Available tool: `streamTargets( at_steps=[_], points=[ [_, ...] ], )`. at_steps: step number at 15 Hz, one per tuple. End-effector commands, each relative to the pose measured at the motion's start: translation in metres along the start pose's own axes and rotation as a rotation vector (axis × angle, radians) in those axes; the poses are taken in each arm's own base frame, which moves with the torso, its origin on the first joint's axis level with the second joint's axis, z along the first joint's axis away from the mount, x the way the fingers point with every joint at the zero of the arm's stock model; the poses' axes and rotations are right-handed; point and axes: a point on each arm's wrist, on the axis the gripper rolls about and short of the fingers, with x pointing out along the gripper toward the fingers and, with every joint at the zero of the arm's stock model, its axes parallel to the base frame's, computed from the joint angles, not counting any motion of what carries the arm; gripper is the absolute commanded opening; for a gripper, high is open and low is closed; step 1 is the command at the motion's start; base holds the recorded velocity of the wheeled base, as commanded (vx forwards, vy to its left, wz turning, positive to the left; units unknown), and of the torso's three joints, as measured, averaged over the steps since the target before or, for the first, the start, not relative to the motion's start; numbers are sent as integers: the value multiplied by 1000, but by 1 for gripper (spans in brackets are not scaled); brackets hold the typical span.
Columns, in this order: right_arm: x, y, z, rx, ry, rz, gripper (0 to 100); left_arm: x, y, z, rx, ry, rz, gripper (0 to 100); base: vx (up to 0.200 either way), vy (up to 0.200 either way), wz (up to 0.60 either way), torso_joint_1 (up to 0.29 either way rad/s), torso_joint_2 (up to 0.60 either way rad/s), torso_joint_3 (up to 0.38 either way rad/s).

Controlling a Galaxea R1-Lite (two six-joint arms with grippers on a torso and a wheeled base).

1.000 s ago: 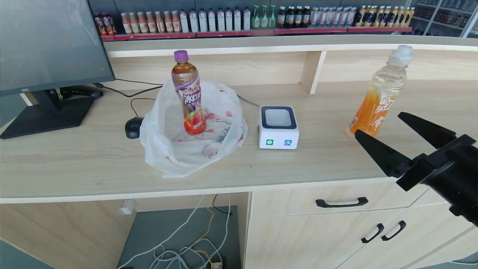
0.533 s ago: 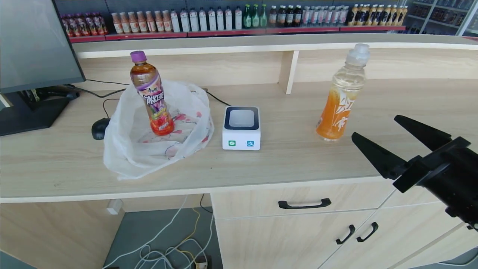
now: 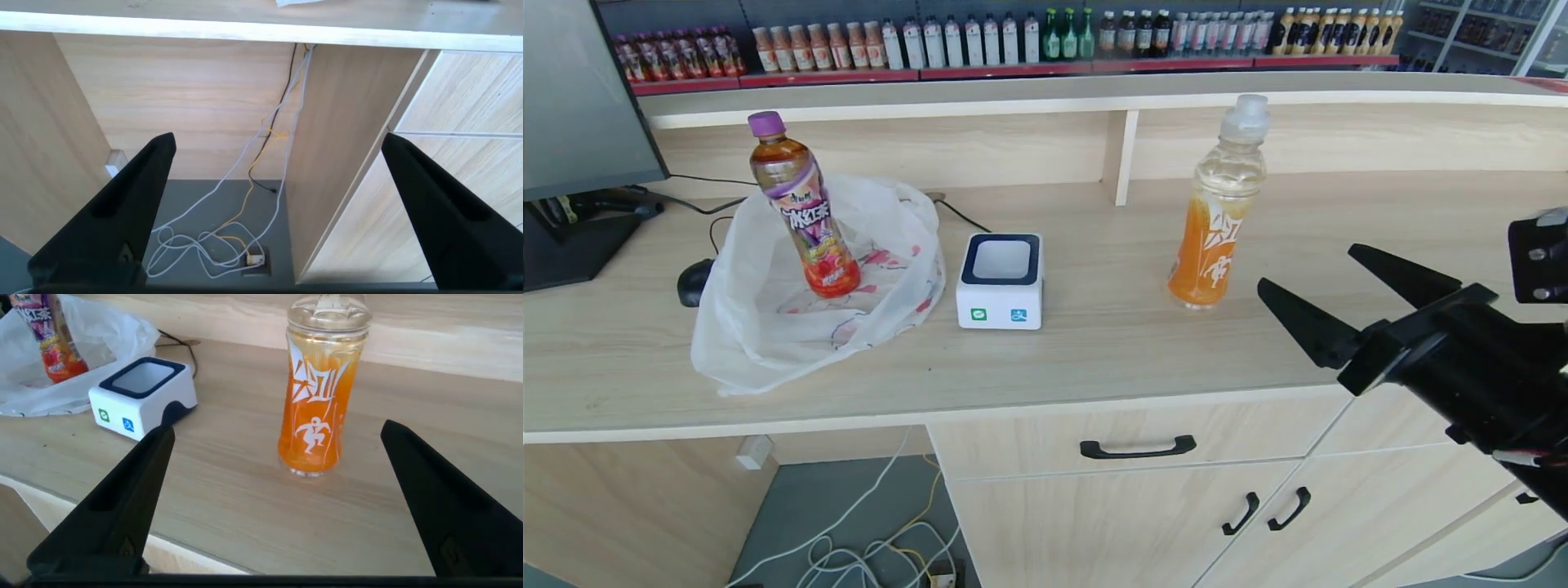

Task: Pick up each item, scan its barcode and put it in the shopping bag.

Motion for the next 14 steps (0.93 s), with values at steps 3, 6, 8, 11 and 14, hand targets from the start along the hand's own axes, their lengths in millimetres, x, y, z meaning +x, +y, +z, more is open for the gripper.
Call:
streamTargets(
  at_steps=[3, 6, 8, 11, 14],
  points=[
    [48, -2, -21, -14, 39, -20, 100, 0, 0, 0, 0, -1, 1, 100, 0, 0, 0, 0, 0, 0],
    [64, -3, -27, -14, 40, -29, 100, 0, 0, 0, 0, -1, 1, 100, 0, 0, 0, 0, 0, 0],
    [68, -5, -27, -18, 34, -36, 100, 0, 0, 0, 0, -1, 1, 100, 0, 0, 0, 0, 0, 0],
    [80, -6, -31, -24, 34, -40, 100, 0, 0, 0, 0, -1, 1, 100, 0, 0, 0, 0, 0, 0],
    [99, -5, -38, -25, 27, -44, 100, 0, 0, 0, 0, -1, 1, 100, 0, 0, 0, 0, 0, 0]
  ],
)
